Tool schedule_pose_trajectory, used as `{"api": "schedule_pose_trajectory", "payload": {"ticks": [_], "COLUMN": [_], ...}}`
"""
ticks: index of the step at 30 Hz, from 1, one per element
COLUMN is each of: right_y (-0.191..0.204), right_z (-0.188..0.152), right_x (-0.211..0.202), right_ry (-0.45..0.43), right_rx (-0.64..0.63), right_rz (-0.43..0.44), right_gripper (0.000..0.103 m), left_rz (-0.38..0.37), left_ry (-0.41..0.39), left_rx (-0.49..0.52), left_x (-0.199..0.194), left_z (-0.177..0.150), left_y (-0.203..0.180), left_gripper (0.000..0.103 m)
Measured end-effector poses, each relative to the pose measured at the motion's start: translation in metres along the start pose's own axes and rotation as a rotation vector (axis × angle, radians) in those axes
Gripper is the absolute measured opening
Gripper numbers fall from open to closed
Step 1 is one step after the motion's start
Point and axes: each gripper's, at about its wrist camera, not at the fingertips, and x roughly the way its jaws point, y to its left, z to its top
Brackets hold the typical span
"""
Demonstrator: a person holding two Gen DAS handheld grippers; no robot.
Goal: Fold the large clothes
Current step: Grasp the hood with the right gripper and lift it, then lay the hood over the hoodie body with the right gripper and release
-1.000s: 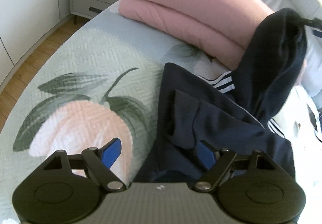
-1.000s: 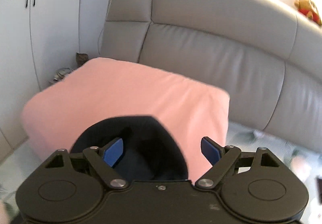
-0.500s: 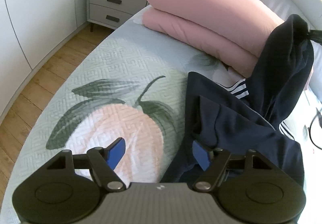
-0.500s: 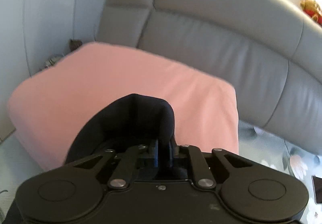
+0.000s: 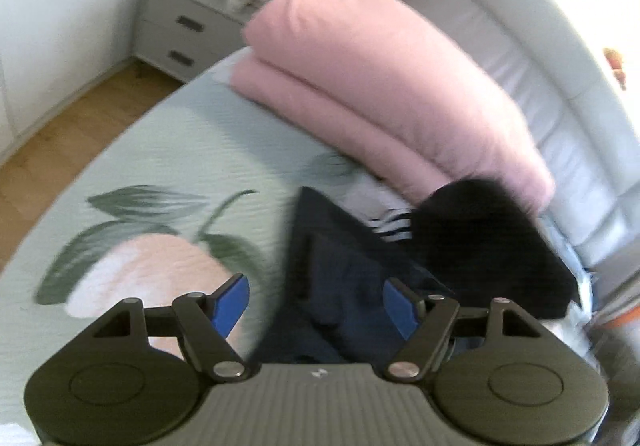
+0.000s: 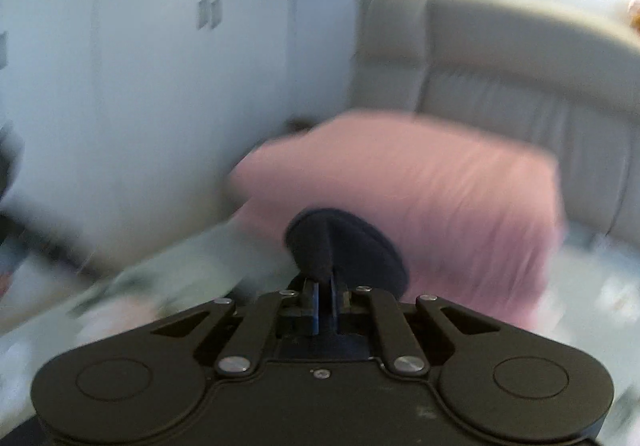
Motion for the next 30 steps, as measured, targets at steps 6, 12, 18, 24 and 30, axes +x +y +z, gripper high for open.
{"api": "schedule_pose_trajectory", "payload": {"ticks": [6,12,18,24,30], "right_y": [0.061,0.004,-0.072,-0.094,-0.088], "right_z": [-0.108,-0.098,-0.118,-0.153,-0.139], "right_x": [0.015,-0.013,0.032,0.057,-0.004], "right_ry": [0.335,0.154,0.149,0.001,-0.181], "right_rx": [-0.108,0.302,0.793,1.161,1.162], "right_rz": [0.122,0.151,0.040,0.111,-0.015], "right_gripper": [0.036,0.078,0.079,0.015,0.007], "left_rz": [-0.105,-0.153,-0.183,-0.195,-0.173], "left_ry": [0.070,0.193,0.195,0.185,0.143], "left_rx": [0.031,0.065,0.054,0.150,0.090], "left_x": [0.034,0.097,0.141,0.136,0.100], "left_z": [-0.016,-0.033,-0.038,-0.049,-0.055], "left_y": [-0.022,-0.048,-0.058,-0.067,-0.048], "left_gripper": [0.083,0.083,0.075,0.010,0.007]}}
